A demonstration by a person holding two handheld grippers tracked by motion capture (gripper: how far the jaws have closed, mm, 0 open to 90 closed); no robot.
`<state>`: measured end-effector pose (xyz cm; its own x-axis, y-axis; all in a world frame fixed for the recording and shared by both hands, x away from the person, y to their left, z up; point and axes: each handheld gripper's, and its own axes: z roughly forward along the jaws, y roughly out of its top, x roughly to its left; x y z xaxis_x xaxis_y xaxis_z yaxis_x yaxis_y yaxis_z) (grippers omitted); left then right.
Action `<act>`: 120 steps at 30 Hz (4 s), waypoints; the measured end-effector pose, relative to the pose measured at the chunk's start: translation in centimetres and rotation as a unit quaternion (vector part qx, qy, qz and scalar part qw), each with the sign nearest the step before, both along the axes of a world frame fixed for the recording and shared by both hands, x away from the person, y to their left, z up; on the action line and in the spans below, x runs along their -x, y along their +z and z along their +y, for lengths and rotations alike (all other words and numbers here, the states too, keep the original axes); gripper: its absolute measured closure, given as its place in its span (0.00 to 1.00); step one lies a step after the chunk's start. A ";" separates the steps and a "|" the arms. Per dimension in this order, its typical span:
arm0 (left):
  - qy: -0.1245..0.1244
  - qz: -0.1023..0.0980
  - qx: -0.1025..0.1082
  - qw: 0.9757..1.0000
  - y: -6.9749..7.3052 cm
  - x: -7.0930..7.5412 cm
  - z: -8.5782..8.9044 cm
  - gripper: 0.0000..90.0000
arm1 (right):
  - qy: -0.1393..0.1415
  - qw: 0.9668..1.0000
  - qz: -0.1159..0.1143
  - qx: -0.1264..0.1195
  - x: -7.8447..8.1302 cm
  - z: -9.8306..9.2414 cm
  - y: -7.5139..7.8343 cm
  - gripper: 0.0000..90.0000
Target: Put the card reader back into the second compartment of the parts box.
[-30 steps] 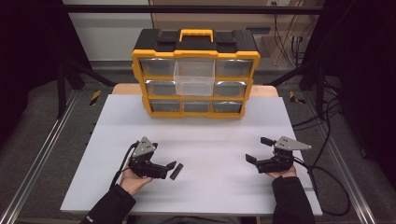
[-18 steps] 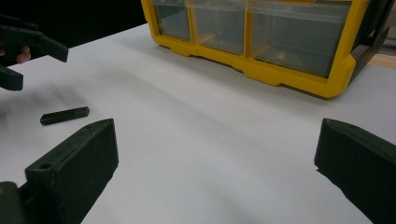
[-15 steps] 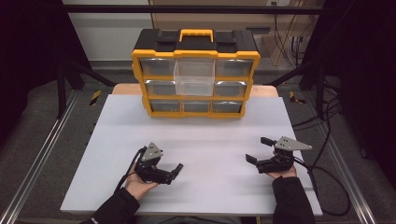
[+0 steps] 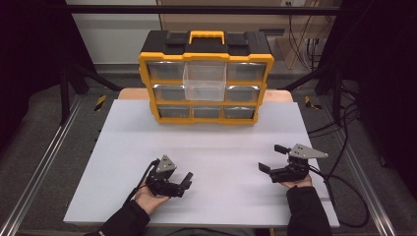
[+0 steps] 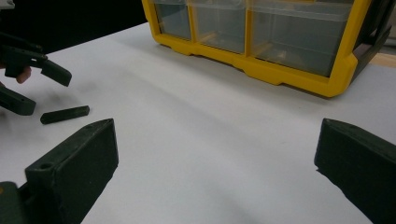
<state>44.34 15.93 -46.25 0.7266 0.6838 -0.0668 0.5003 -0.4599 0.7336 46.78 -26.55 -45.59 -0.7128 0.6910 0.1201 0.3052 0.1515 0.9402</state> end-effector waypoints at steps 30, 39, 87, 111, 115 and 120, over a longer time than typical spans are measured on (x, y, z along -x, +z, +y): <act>-0.018 0.030 -0.030 0.999 -0.9 0.0 -0.7 0.64 | 0.002 1.000 0.001 0.003 0.0 0.2 0.0 0.00; -0.013 0.027 -0.037 0.999 -0.9 0.0 -0.8 0.71 | 0.002 1.000 0.001 0.003 0.0 0.2 0.0 0.00; -0.009 0.032 -0.030 0.999 -0.2 -0.4 -0.3 0.80 | 0.003 1.000 0.002 0.004 0.0 0.2 -0.1 0.00; 0.000 0.005 -0.012 1.000 1.6 -0.7 0.7 0.80 | 0.003 1.000 0.002 0.005 -0.1 0.3 -0.1 0.00; 0.001 0.001 -0.011 1.000 2.0 -0.7 0.9 0.80 | 0.003 1.000 0.003 0.005 -0.1 0.2 -0.1 0.00; 0.003 -0.004 -0.003 1.000 2.5 -0.8 1.1 0.80 | 0.003 1.000 0.002 0.005 -0.1 0.2 -0.1 0.00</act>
